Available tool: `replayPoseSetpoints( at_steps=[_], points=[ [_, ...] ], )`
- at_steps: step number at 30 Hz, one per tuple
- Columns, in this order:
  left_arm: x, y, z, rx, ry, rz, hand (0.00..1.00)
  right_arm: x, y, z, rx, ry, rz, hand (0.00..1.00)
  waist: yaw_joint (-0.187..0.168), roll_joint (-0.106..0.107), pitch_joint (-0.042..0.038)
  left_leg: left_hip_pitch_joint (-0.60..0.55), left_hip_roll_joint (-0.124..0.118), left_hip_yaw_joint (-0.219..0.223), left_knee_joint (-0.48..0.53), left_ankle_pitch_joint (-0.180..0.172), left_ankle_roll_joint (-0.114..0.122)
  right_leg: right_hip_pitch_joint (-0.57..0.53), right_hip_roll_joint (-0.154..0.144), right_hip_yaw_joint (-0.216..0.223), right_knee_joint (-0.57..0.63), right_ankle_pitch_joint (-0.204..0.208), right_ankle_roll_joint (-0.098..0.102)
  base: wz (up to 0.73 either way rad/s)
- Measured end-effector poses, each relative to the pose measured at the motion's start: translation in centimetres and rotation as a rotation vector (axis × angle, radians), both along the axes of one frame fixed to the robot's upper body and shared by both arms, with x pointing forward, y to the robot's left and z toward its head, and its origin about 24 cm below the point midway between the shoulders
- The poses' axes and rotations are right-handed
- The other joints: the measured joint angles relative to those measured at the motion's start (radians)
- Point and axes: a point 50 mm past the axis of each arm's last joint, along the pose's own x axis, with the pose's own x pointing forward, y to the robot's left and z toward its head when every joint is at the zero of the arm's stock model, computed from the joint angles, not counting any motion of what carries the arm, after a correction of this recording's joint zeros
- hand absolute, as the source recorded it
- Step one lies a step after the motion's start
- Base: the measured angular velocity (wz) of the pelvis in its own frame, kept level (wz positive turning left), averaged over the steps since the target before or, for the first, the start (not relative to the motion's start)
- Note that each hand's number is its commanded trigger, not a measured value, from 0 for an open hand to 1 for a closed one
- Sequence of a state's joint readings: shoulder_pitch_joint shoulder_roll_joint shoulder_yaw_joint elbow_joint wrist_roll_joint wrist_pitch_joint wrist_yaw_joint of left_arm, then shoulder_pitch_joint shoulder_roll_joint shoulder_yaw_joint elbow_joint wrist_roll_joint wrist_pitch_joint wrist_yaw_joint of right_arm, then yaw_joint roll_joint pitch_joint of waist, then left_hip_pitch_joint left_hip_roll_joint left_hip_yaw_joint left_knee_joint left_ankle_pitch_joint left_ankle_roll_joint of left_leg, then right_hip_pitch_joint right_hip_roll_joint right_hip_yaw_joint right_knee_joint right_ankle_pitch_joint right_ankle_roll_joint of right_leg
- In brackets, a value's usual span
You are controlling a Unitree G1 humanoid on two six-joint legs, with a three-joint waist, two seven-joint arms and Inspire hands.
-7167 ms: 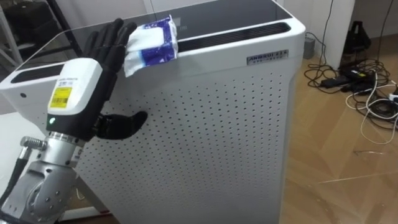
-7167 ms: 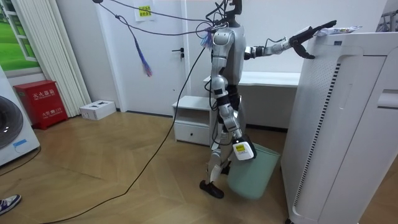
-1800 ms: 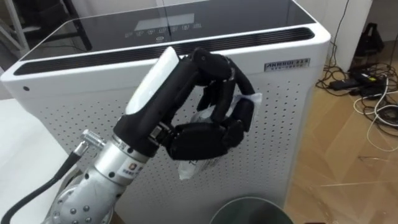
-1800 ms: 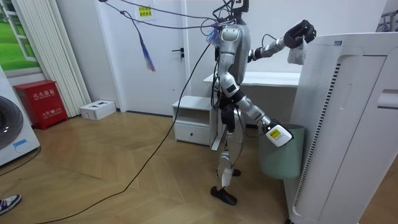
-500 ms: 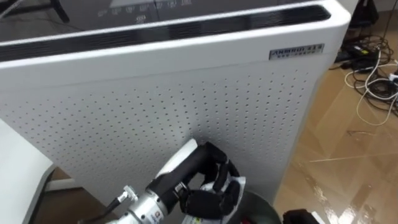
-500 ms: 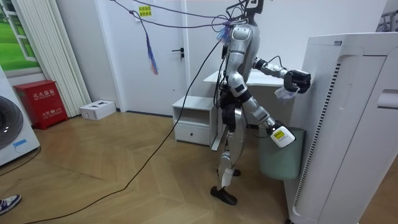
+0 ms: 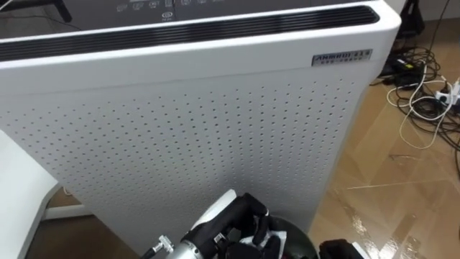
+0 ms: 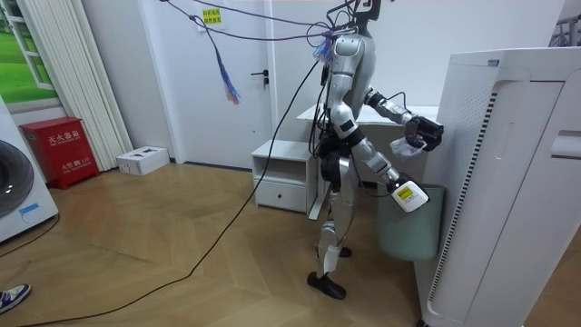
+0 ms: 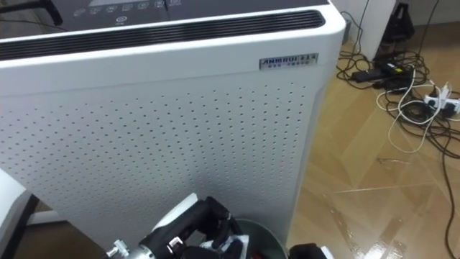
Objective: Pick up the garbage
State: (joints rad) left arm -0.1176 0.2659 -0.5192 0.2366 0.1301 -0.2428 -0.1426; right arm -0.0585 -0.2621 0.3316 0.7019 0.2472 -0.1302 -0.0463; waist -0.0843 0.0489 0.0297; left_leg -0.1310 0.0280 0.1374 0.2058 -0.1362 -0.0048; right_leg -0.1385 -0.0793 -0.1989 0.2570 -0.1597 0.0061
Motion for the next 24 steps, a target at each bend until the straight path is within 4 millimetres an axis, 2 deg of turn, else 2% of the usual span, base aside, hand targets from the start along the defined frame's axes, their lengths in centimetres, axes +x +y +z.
replayPoseSetpoints(
  at_steps=[5, 24],
  points=[
    [-0.13, -0.63, 0.00, 0.013, -0.015, -0.017, 0.00, -0.14, 0.70, -0.24, 0.037, 0.017, 0.042, 1.00, 0.000, 0.000, 0.0001, -0.003, -0.001, 0.008, 0.000, 0.000, 0.000, -0.005, -0.003, 0.001, 0.001, 0.000, 0.000, 0.00],
    [-0.19, -0.33, -0.58, 0.048, -0.006, -0.017, 0.00, -0.46, 0.76, -0.69, 0.052, 0.046, 0.060, 1.00, 0.007, 0.001, -0.0002, -0.014, -0.002, 0.025, -0.002, 0.000, 0.000, -0.020, -0.005, 0.004, 0.000, 0.000, 0.001, -0.01]
  ],
)
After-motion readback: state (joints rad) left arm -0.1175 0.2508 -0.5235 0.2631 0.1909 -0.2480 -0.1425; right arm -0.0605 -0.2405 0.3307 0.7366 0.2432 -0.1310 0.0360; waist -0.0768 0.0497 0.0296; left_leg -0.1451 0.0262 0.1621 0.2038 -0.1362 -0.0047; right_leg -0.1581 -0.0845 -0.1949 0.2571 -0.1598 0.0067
